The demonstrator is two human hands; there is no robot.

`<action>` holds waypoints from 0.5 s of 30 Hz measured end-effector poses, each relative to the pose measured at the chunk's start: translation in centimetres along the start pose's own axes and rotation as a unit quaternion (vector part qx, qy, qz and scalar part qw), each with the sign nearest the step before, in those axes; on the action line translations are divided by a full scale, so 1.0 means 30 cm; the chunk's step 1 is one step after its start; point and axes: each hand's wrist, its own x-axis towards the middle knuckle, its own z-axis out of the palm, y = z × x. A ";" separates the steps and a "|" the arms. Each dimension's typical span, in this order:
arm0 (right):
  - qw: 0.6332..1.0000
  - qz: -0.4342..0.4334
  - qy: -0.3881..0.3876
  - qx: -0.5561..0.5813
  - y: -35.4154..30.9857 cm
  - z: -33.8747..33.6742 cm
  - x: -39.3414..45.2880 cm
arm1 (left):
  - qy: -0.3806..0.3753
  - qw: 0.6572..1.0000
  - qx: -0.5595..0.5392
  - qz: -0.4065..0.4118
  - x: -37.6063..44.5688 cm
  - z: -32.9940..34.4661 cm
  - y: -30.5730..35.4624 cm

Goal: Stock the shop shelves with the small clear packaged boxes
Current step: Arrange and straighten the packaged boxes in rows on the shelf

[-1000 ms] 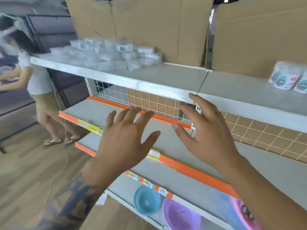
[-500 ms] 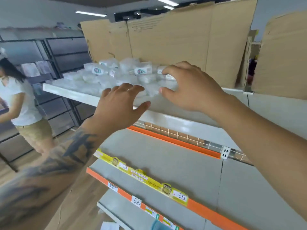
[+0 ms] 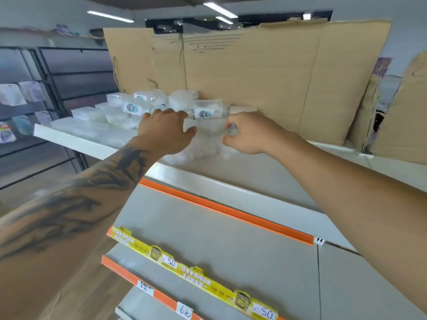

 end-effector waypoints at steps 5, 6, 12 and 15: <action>0.999 0.026 -0.038 -0.018 -0.033 0.057 0.016 | -0.018 0.999 0.019 0.028 0.079 0.027 -0.036; 0.999 0.033 -0.037 -0.016 -0.035 0.068 0.022 | -0.013 0.999 0.022 0.029 0.090 0.031 -0.039; 0.994 0.095 -0.035 0.032 -0.061 0.098 0.033 | -0.011 0.999 0.022 0.032 0.107 0.044 -0.050; 0.992 0.118 -0.034 0.040 -0.077 0.097 0.013 | 0.003 0.999 -0.004 0.047 0.103 0.026 -0.061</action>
